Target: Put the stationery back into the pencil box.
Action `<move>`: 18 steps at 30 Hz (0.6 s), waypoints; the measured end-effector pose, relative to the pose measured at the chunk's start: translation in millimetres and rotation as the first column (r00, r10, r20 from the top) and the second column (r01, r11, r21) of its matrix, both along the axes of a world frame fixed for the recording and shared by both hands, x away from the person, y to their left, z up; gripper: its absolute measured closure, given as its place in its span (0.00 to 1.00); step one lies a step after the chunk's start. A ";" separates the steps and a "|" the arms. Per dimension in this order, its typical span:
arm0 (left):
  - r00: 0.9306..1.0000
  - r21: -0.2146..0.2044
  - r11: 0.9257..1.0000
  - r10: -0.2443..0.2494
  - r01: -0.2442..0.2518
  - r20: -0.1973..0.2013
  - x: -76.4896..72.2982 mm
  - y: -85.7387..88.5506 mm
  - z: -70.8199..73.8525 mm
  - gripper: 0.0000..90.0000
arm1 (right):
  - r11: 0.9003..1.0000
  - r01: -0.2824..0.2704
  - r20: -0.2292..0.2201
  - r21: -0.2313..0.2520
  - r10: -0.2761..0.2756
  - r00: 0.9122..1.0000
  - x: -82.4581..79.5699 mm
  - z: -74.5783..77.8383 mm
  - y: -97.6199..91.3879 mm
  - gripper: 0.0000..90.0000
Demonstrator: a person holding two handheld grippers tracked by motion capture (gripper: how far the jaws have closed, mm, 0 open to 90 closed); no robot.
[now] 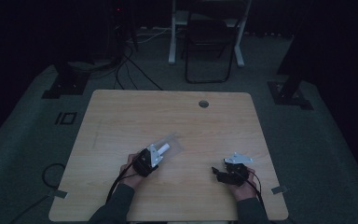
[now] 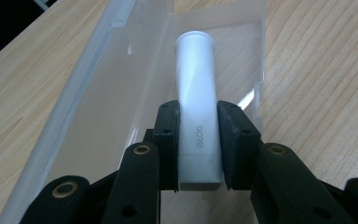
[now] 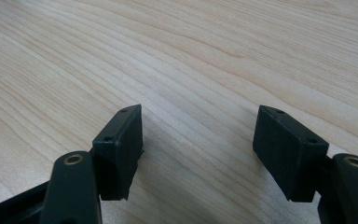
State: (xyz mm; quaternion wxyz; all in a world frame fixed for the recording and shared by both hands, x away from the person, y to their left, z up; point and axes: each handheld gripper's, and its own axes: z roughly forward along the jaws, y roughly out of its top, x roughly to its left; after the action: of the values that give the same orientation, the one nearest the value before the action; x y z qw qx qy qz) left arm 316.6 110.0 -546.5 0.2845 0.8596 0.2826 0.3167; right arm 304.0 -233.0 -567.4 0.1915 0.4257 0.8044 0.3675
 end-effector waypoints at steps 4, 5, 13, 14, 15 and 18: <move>1.000 0.008 1.000 0.003 -0.003 0.003 0.2 -0.1 -1.6 0.79 | 1.000 0.000 0.000 0.000 0.000 1.000 0.0 0.0 0.0 0.37; 1.000 0.009 1.000 0.003 -0.003 0.005 0.2 0.0 -2.2 0.78 | 1.000 0.000 0.000 0.000 0.000 1.000 0.0 0.0 0.0 0.37; 1.000 -0.002 1.000 0.002 -0.002 0.028 -4.7 1.3 2.5 0.74 | 1.000 -0.001 0.000 -0.001 0.001 1.000 0.0 0.0 0.0 0.37; 1.000 -0.007 1.000 0.001 -0.001 0.030 -5.9 1.1 3.6 0.73 | 1.000 -0.001 0.000 -0.001 0.001 1.000 0.0 0.0 0.0 0.37; 0.999 -0.012 1.000 -0.003 0.004 0.034 -7.6 0.8 4.9 0.73 | 1.000 -0.001 0.000 -0.001 0.001 1.000 0.0 0.0 0.0 0.37; 0.999 -0.037 0.999 -0.022 0.024 0.041 -13.4 0.3 9.4 0.71 | 1.000 -0.001 0.000 -0.001 0.001 1.000 0.0 0.0 0.0 0.37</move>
State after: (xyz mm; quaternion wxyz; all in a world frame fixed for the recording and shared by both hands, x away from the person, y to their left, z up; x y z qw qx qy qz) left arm 303.2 110.3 -537.1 0.3097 0.8508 0.2727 0.3253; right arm 304.0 -233.0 -567.4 0.1916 0.4252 0.8047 0.3673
